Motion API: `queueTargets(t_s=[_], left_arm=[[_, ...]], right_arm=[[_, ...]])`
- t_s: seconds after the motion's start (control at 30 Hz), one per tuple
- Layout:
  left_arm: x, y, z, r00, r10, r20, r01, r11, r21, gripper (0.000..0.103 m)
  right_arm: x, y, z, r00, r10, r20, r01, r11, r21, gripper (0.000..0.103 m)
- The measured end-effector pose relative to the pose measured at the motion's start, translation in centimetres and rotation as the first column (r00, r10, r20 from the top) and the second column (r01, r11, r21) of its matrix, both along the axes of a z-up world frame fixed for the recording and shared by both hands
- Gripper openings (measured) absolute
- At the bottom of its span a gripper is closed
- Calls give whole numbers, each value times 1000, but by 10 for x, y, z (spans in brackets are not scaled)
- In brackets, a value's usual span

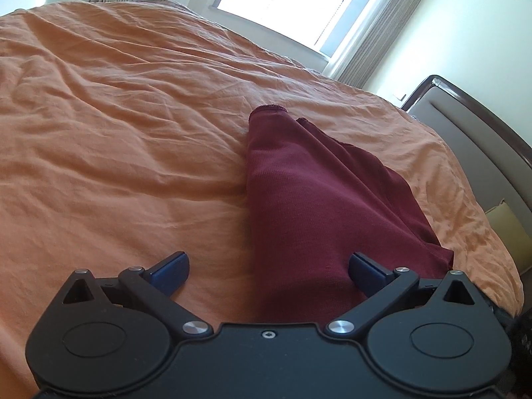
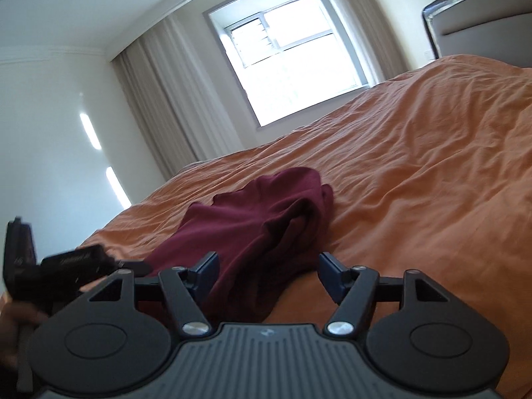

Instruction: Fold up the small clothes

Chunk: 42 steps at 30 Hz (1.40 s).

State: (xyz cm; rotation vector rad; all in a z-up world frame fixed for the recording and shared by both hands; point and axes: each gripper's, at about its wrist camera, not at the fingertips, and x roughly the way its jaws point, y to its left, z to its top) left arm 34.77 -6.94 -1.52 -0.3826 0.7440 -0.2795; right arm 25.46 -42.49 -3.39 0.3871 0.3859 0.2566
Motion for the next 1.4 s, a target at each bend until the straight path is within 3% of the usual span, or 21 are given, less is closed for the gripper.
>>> queueTargets(t_s=[0.07,0.17,0.23,0.27,0.3,0.53,0.67,0.83,1.07,1.2,1.27,1.33,1.4], left_arm=[[0,0,1,1000,3,1,-3,1000,-4,102],[0,0,1,1000,6,1,-6,1000,-4,102],[0,-1,2,1000,5,0,-5,1000,0,102],[-1,-2,3,1000,3,1,-3,1000,3,102],[-2,-2,4,1000,0,2,0,1000,5,102],[-9,-1,13,1000,-12,26,12,1000,19,102],[-9,-1,9,1000,-16,16,16,1000,15,102],[-9,-2,-4,1000,-26,2,26,999,39,102],[-12,-5,-4,999,-30,15,29,998,60,102],[-12,-6,-4,1000,-28,13,27,998,57,102],[-12,-6,-4,999,-29,13,28,998,57,102],[-12,-5,-4,999,-31,11,30,998,55,102],[-11,-5,-5,1000,-30,9,29,998,54,102]], right_arm=[[-10,9,-1,998,54,12,-54,998,-36,69],[-9,28,-1,996,90,25,-87,992,-96,56],[-3,36,-2,995,95,22,-92,989,-118,39],[-3,40,-2,996,91,14,-88,987,-136,21],[-2,43,-1,997,81,10,-78,985,-152,14],[-17,30,12,997,33,67,-25,993,-120,10],[-13,31,-2,999,37,3,-36,992,-121,10],[-16,32,-7,1000,27,-5,-27,995,-98,14],[-14,19,7,998,-42,44,48,987,-155,55],[4,15,14,997,-48,59,61,969,-240,58],[6,7,20,995,-58,79,74,972,-223,61],[6,-6,24,993,-72,98,88,982,-169,72],[10,-15,24,992,-95,88,107,985,-138,72]])
